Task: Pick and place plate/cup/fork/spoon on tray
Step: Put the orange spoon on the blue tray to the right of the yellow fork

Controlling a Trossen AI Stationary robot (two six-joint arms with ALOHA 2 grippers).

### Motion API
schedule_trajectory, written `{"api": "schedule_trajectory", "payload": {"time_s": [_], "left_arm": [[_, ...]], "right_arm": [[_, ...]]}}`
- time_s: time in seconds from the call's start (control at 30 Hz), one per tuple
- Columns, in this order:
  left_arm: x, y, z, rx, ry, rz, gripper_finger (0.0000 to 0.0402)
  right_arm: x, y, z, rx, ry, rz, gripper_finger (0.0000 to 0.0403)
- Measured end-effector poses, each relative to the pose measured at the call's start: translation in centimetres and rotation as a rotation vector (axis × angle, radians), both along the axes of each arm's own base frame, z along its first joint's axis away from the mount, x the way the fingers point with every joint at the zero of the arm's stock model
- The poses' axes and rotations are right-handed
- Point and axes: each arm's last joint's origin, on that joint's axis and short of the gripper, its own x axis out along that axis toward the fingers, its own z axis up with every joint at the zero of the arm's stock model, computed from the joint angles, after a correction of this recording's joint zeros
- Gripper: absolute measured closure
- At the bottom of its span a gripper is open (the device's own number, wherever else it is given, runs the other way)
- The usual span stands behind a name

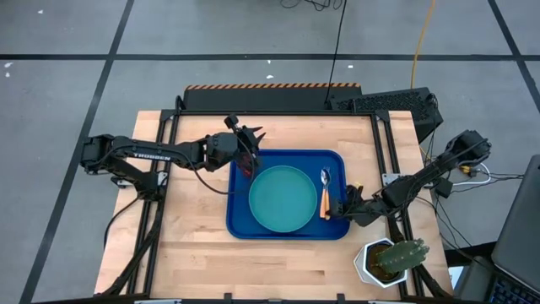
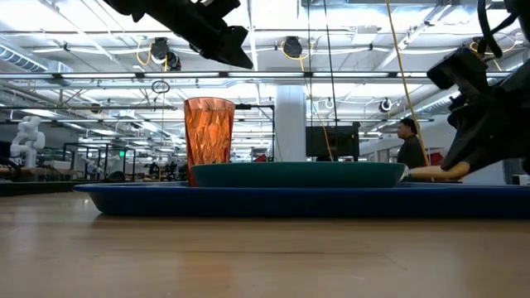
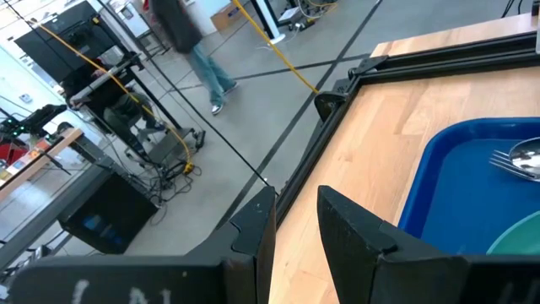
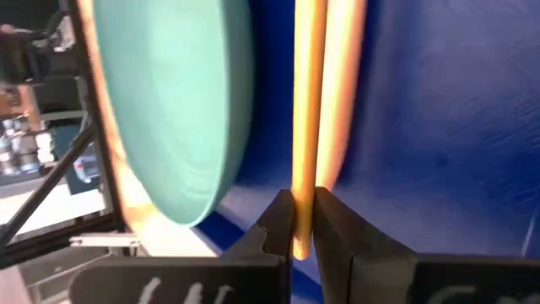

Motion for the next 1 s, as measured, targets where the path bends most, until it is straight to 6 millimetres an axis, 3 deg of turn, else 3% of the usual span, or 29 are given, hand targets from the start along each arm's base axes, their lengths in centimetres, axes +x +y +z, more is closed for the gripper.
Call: {"api": "schedule_trajectory", "payload": {"time_s": [0.13, 0.43, 0.77, 1.0], "left_arm": [[0.0, 0.0, 0.0, 0.0, -0.001, 0.0, 0.0307], [0.0, 0.0, 0.0, -0.001, -0.001, 0.0, 0.0307], [0.0, 0.0, 0.0, -0.001, -0.001, 0.0, 0.0307], [0.0, 0.0, 0.0, -0.001, 0.0, 0.0, 0.0307]], "right_arm": [[-0.4, -0.3, 0.6, -0.008, -0.011, 0.009, 0.0393], [-2.5, -1.5, 0.5, -0.054, 0.14, -0.029, 0.0395], [-2.6, -1.5, 0.2, -0.057, 0.167, -0.034, 0.0395], [-2.7, -1.6, -1.0, -0.042, 0.153, -0.047, 0.0395]]}}
